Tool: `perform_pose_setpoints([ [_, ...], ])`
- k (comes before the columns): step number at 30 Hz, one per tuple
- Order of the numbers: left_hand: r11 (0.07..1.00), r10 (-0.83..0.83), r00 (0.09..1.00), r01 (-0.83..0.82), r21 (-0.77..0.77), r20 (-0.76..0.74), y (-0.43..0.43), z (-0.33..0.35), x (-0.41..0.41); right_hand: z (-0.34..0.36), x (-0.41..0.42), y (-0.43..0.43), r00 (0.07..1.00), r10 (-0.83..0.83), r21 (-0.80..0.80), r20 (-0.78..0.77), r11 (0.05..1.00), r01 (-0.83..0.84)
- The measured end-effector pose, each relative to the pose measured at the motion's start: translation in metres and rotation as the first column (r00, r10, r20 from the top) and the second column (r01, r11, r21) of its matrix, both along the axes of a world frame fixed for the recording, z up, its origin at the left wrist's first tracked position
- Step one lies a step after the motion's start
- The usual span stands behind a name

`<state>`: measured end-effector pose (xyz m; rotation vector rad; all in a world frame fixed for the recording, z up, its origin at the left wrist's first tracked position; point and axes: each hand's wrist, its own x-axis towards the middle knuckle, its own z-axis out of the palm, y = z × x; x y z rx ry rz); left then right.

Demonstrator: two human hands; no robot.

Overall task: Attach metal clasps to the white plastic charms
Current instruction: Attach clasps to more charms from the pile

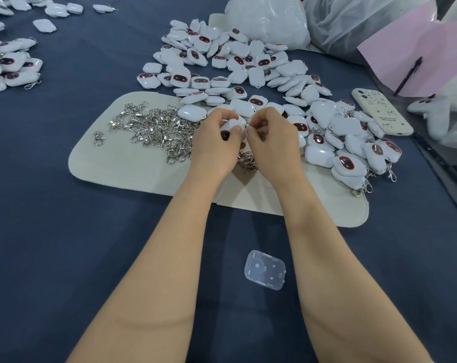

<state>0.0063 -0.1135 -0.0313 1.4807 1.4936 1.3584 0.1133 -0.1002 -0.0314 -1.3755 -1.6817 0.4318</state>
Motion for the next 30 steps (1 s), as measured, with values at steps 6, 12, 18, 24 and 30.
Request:
perform_pose_setpoints([
  [6,0.999,0.047,0.996,-0.048,-0.017,-0.08,0.0016,0.0002,-0.0013,0.0015,-0.0018,-0.0015,0.999,0.008,0.003,0.046,1.0,-0.009],
  [12,0.998,0.064,0.993,-0.066,-0.022,-0.096,0.0029,0.0001,-0.0027,0.0004,-0.0029,-0.0012,0.998,0.017,0.001,0.059,1.0,-0.017],
  [18,0.997,0.071,0.992,-0.073,-0.017,-0.102,0.0026,0.0003,-0.0024,-0.0018,-0.0036,-0.001,0.999,0.016,0.01,0.052,1.0,-0.017],
  [24,0.997,0.074,0.991,-0.076,-0.016,-0.114,0.0025,0.0005,-0.0027,-0.0032,-0.0047,-0.0002,0.999,0.019,-0.009,0.043,1.0,-0.019],
  [30,0.997,0.083,0.983,-0.082,0.013,-0.164,0.0005,0.0001,-0.0016,-0.005,-0.0061,-0.0006,1.0,0.01,-0.029,-0.006,1.0,-0.011],
])
